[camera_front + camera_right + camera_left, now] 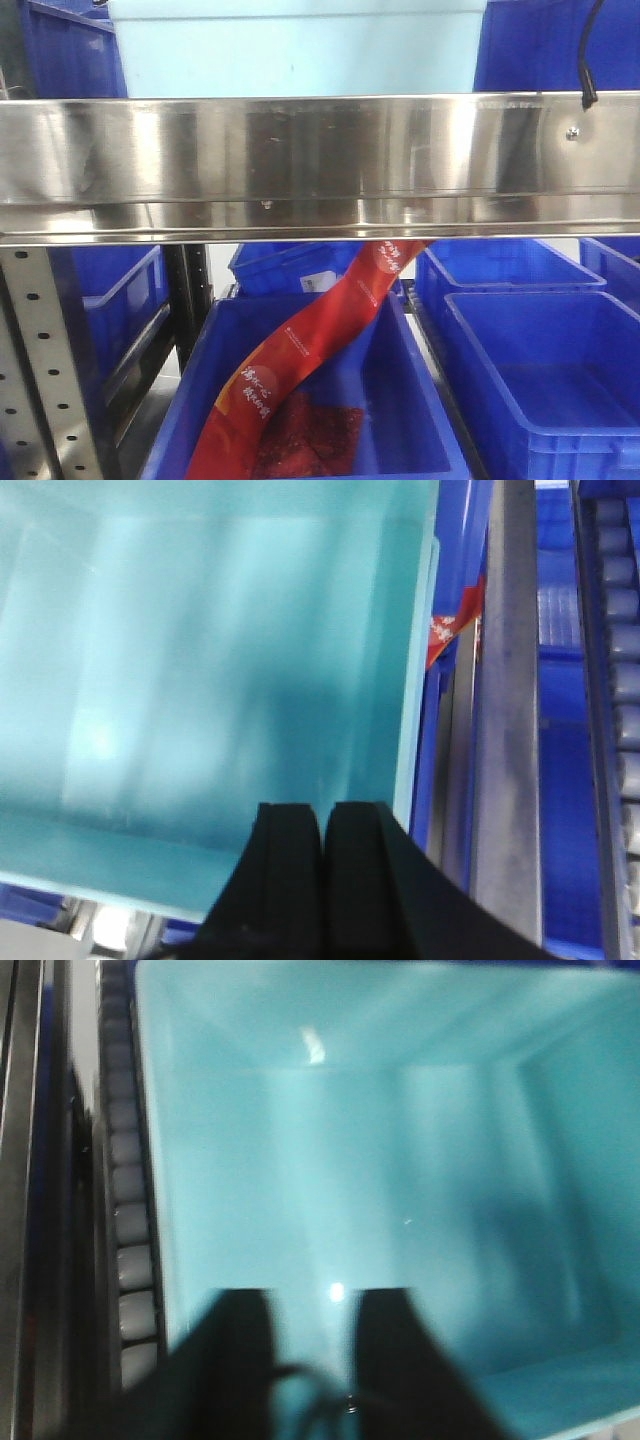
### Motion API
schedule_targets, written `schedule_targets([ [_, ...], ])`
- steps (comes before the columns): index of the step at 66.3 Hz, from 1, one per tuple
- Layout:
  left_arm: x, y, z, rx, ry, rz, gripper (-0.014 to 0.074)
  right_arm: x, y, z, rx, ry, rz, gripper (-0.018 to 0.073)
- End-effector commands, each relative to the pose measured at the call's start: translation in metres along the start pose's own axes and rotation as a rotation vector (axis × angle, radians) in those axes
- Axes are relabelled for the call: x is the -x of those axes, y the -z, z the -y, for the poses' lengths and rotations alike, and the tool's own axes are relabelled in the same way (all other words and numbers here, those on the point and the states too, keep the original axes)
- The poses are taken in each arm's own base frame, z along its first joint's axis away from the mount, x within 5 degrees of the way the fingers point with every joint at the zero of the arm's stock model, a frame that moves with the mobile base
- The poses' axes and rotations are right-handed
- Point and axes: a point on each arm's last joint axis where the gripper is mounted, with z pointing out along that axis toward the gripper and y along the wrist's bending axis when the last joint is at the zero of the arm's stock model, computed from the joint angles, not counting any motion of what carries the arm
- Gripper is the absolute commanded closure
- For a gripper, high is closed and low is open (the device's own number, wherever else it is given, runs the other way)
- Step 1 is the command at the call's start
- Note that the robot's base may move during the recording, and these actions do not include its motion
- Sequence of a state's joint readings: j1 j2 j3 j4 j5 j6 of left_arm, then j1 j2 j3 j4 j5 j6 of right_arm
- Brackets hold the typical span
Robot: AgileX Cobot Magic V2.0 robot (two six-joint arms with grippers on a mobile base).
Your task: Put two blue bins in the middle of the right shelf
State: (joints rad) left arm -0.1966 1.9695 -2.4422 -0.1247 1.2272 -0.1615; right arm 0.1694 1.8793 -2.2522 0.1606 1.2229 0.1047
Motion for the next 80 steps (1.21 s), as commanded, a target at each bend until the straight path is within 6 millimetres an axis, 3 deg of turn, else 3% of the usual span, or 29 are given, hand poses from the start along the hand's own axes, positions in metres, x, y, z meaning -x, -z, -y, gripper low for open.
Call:
schedule_targets([
  [1, 0.003, 0.012, 0.006, -0.036, 0.006, 0.029, 0.0707, 0.002, 0.007, -0.001, -0.005, 0.023, 0.019, 0.0724],
  [14, 0.003, 0.028, 0.02, 0.023, -0.056, 0.068, 0.0707, 0.001, 0.014, -0.002, -0.004, 0.024, 0.031, 0.0724],
  [30, 0.001, 0.042, 0.035, 0.05, -0.093, 0.101, 0.0707, -0.004, 0.04, -0.004, 0.008, 0.023, 0.16, 0.0724],
  [62, -0.002, 0.048, 0.046, -0.056, -0.073, 0.085, 0.0707, -0.065, 0.061, 0.007, -0.007, 0.025, 0.389, 0.0724],
  [72, -0.021, 0.037, 0.056, -0.029, -0.127, 0.001, 0.0707, -0.074, 0.057, 0.01, -0.02, 0.031, 0.378, 0.0724],
  [80, -0.044, 0.047, 0.057, -0.013, -0.154, -0.02, 0.0707, -0.073, 0.057, 0.011, -0.029, 0.042, 0.383, 0.0724],
])
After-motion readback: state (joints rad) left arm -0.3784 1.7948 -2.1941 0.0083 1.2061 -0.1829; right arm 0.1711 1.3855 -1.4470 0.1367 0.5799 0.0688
